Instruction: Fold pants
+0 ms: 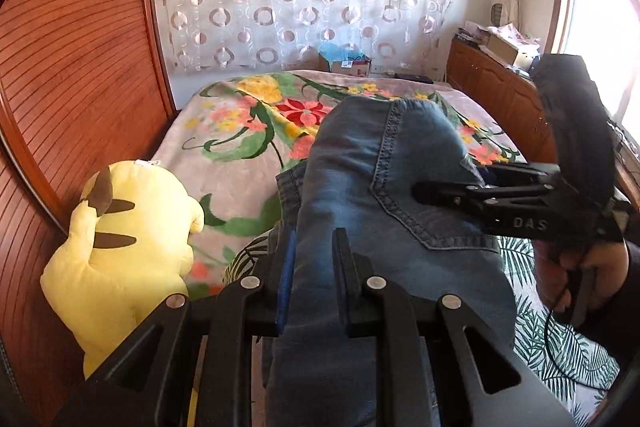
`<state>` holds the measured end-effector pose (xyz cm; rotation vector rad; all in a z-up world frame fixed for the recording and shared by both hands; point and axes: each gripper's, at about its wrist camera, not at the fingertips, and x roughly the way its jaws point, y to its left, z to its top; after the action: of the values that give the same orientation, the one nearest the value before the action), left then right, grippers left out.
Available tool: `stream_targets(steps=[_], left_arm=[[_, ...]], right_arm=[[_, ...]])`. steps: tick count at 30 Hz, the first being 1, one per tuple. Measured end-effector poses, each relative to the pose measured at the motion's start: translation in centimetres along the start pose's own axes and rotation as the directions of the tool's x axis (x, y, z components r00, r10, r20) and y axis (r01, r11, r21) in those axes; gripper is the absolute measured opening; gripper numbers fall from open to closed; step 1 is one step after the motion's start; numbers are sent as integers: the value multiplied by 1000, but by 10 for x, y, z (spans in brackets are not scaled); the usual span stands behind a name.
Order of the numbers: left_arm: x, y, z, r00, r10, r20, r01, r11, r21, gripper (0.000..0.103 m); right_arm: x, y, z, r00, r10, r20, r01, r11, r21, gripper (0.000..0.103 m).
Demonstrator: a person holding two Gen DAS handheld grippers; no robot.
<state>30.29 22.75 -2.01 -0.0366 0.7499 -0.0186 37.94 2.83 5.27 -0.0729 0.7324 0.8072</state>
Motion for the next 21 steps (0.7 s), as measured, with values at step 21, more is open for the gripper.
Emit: stream_targets(steps=[21], left_arm=[[-7, -7, -62, 998, 17, -58, -20, 998, -56, 20]], right_arm=[[1, 60, 16, 997, -57, 53, 65, 987, -145, 45]])
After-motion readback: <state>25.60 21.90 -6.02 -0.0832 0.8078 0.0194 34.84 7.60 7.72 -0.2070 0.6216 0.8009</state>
